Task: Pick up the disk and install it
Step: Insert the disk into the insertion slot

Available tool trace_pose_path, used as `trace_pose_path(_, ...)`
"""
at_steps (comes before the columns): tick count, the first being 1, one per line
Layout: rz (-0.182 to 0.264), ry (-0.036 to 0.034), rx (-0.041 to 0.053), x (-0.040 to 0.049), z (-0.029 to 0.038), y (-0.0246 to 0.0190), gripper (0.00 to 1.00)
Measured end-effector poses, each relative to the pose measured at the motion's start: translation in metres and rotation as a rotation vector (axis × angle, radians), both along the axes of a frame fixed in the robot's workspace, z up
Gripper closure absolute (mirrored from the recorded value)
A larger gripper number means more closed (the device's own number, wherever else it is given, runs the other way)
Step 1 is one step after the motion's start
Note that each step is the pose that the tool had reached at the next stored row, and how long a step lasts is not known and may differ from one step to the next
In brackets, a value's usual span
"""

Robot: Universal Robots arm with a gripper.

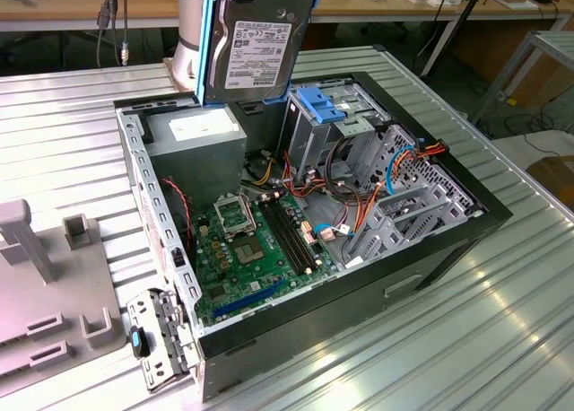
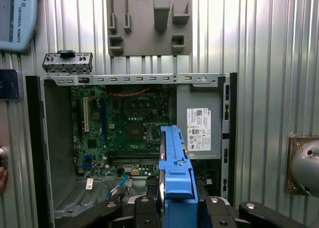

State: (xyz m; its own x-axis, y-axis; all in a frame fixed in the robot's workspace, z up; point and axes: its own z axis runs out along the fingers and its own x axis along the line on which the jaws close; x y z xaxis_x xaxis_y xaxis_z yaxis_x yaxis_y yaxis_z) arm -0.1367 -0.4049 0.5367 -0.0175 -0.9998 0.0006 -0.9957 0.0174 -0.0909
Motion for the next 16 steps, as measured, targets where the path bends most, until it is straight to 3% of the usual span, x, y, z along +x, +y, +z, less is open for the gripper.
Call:
trace_pose_path(6, 0.000, -0.0086, 0.0000, 0.0050, -0.0002, 0.0000, 0.63)
trace_pose_path(9, 0.000, -0.0388, 0.0001, 0.0093, -0.0010, 0.0000, 0.63)
trace_pose_path(10, 0.000, -0.0449, 0.0000, 0.0115, -0.0012, 0.0000, 0.63)
trace_pose_path(13, 0.000, -0.0502, 0.0001, 0.0186, -0.0020, -0.0012, 0.63)
trace_pose_path(16, 0.000, -0.0512, -0.0001, 0.0200, -0.0039, -0.0078, 0.63)
